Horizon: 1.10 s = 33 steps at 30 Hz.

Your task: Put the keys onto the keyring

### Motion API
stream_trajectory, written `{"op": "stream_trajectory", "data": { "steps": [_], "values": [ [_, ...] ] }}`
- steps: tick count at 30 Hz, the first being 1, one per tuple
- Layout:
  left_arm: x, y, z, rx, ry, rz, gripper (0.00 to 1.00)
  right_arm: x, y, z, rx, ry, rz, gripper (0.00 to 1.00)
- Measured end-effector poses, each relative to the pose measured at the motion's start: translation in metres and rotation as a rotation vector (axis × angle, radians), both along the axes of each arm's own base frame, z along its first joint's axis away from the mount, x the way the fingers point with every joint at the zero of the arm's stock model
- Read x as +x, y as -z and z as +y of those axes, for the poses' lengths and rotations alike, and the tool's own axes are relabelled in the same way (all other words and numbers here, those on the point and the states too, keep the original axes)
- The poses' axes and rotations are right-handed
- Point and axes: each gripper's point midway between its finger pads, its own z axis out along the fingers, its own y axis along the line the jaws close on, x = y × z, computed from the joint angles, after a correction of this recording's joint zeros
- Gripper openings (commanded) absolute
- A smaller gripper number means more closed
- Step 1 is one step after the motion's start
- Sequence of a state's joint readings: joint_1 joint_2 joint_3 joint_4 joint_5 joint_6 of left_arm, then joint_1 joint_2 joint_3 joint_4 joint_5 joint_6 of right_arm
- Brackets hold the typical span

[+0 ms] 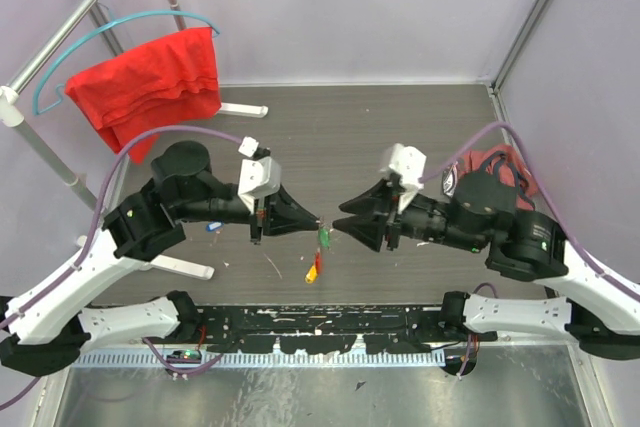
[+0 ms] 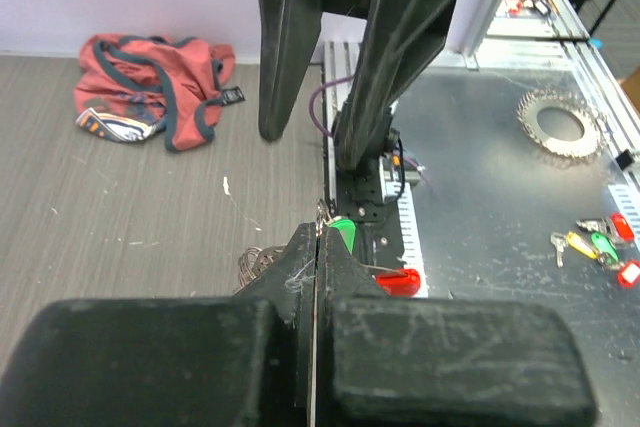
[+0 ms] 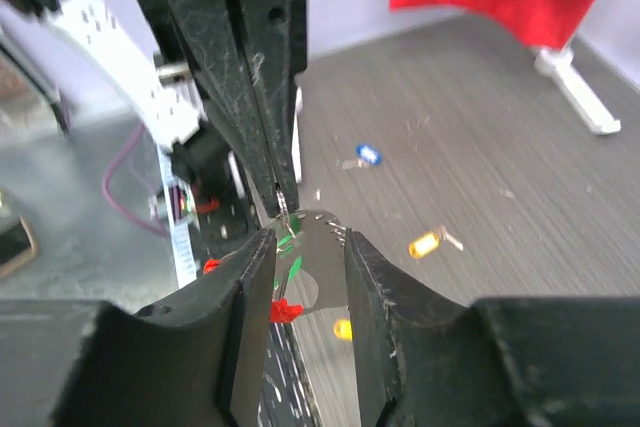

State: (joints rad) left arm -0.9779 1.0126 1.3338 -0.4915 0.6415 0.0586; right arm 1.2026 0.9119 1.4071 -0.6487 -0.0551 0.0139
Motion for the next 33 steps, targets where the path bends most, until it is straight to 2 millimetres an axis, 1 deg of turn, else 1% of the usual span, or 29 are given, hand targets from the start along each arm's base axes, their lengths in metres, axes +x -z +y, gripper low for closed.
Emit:
{"op": "stream_trajectory", "data": {
  "steps": [3, 6, 9, 12, 15, 17, 20, 25, 28, 33],
  "values": [
    [0.0, -0.004, 0.005, -0.059, -0.039, 0.009, 0.0, 0.001, -0.012, -0.008, 0.153, 0.047, 0.022, 0.41],
    [0.0, -0.01, 0.009, -0.121, -0.072, 0.022, 0.0, -0.002, -0.018, -0.011, 0.305, 0.059, 0.072, 0.41],
    [0.002, -0.017, 0.011, -0.17, -0.096, 0.032, 0.0, -0.003, -0.025, -0.004, 0.405, 0.048, 0.119, 0.41],
    [0.003, -0.024, 0.011, -0.208, -0.109, 0.042, 0.0, -0.003, -0.026, 0.01, 0.441, 0.026, 0.162, 0.41],
    [0.002, -0.03, 0.011, -0.232, -0.109, 0.044, 0.0, -0.004, -0.03, 0.019, 0.471, 0.006, 0.191, 0.41],
    [0.002, -0.033, 0.011, -0.241, -0.108, 0.045, 0.0, -0.003, -0.028, 0.025, 0.485, 0.003, 0.216, 0.41],
    [0.002, -0.035, 0.012, -0.25, -0.108, 0.046, 0.0, -0.003, -0.03, 0.024, 0.512, 0.004, 0.238, 0.42],
    [-0.001, -0.04, 0.015, -0.264, -0.107, 0.04, 0.0, -0.005, -0.041, 0.014, 0.574, 0.008, 0.251, 0.43],
    [-0.002, -0.041, 0.017, -0.27, -0.107, 0.037, 0.0, -0.006, -0.046, 0.012, 0.591, 0.005, 0.256, 0.43],
    [-0.003, -0.045, 0.018, -0.282, -0.105, 0.034, 0.0, -0.007, -0.046, 0.014, 0.596, -0.002, 0.268, 0.39]
  ]
}}
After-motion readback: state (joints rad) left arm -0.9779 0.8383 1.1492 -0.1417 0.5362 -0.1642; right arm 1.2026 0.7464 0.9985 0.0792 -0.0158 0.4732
